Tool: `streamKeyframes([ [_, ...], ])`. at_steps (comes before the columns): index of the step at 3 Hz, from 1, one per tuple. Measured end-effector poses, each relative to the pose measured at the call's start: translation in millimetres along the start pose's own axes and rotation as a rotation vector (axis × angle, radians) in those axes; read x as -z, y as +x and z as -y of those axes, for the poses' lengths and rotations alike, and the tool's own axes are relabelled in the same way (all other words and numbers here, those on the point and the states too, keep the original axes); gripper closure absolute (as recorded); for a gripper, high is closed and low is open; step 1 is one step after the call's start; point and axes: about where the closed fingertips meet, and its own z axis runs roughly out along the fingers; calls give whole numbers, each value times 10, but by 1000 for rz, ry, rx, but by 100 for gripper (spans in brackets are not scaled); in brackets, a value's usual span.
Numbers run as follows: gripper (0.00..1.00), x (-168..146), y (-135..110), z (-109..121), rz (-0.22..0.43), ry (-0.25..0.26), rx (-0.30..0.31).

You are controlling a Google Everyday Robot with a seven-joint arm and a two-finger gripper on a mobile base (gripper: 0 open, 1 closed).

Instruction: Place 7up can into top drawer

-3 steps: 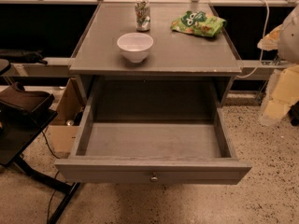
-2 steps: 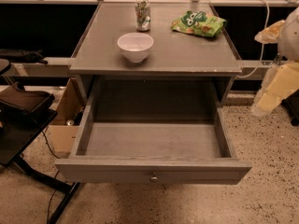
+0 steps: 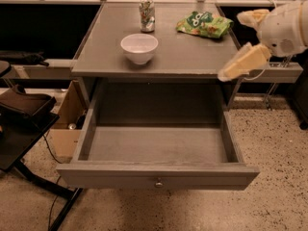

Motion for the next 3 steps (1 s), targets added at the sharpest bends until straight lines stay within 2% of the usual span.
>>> streamKeyframes([
  [1, 0, -512, -361, 422, 356, 46, -127],
  [2, 0, -823, -434, 555, 523, 72, -264],
  [3, 0, -853, -498, 562, 538, 72, -273],
])
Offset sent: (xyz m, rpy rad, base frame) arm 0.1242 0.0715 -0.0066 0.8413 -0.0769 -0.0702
